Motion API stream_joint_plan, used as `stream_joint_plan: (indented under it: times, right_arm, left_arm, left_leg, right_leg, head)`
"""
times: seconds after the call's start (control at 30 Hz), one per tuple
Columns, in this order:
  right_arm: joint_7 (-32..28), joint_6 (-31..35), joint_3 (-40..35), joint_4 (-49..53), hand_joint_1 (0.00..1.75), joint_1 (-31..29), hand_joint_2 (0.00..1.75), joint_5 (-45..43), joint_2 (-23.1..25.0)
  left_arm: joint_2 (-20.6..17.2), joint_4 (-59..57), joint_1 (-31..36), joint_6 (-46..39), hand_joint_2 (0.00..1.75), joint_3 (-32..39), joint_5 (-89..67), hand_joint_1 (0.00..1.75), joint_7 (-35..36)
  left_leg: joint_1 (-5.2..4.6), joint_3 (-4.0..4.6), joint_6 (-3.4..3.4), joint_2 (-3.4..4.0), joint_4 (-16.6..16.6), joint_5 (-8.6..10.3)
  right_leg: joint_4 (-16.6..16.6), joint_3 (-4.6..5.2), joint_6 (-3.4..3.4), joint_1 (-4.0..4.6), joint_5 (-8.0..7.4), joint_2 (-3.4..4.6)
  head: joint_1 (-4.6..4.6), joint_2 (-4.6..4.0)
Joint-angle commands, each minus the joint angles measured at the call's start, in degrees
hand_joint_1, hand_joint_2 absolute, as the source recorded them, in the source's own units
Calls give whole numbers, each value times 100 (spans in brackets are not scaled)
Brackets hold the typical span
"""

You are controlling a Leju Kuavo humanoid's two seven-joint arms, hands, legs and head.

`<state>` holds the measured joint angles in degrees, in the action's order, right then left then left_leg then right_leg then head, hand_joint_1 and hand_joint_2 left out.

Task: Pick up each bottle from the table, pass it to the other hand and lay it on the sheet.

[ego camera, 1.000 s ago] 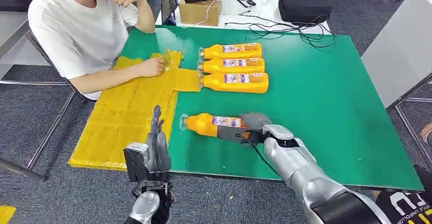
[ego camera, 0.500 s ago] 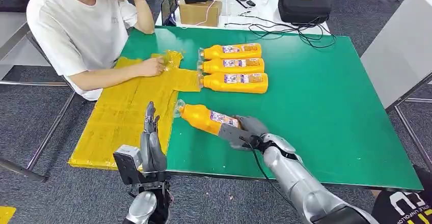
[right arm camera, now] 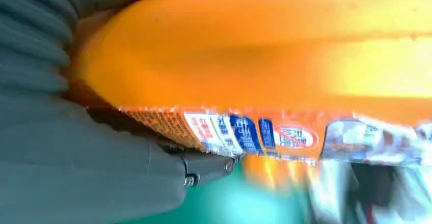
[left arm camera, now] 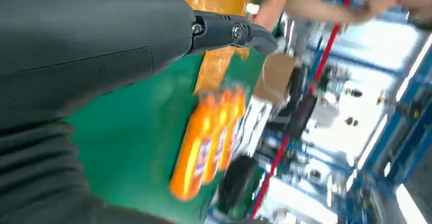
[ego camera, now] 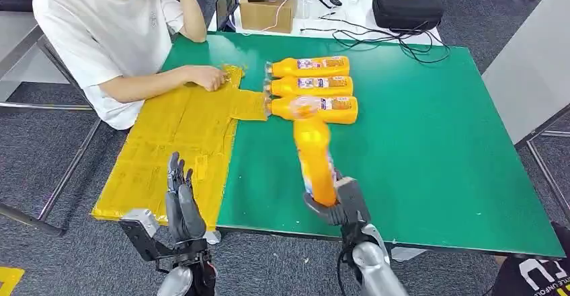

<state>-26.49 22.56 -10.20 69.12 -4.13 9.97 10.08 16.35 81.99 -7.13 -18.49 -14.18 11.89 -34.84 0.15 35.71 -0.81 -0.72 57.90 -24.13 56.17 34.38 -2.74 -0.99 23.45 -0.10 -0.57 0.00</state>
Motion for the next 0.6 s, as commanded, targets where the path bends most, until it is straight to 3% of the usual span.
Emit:
stream_joint_plan:
  times: [0.03, 0.2, 0.3, 0.4, 0.53, 0.6]
  right_arm:
    - [-338, 292, 19, 1633, 175, 656, 175, 35, 213]
    - [-134, -104, -498, 1620, 175, 674, 175, 30, 102]
    - [333, -810, -1136, 889, 175, 455, 175, 578, -142]
    - [385, -1202, -1782, 159, 175, 236, 175, 1220, -252]
    - [379, -1218, -2108, -234, 175, 119, 175, 1524, -122]
    - [179, -667, -2363, -357, 175, 30, 175, 2143, -32]
  left_arm:
    - [-292, -1303, 56, 804, 175, -389, 33, 0, 425]
    - [-469, -1497, 105, 989, 175, -940, -230, 0, 179]
    - [-552, -1292, 159, 1026, 175, -1109, -482, 0, 144]
    - [-550, -1100, 238, 1092, 175, -1101, -660, 0, 190]
    - [-520, -967, 322, 1177, 175, -1080, -799, 0, 296]
    - [-508, -878, 348, 1258, 175, -1107, -921, 0, 333]
  left_leg:
    - [-5, -24, 5, 6, -6, -9]
    - [-4, -37, 6, 12, -9, -18]
    - [-1, -34, 5, 23, -8, -19]
    - [4, -59, 8, 41, -11, -28]
    - [9, -46, 8, 39, -11, -21]
    - [6, -37, 6, 29, -7, -17]
  right_leg:
    - [-3, -19, 9, -3, 7, 1]
    - [-8, -28, 15, -2, 11, 0]
    - [-9, -24, 14, 1, 7, 11]
    - [-14, -46, 19, 8, 10, 24]
    - [-14, -35, 16, 12, 4, 19]
    - [-9, -25, 14, 8, 5, 11]
  head:
    - [2, 0]
    - [2, 0]
    - [2, 0]
    - [0, 0]
    - [2, 0]
    - [0, 0]
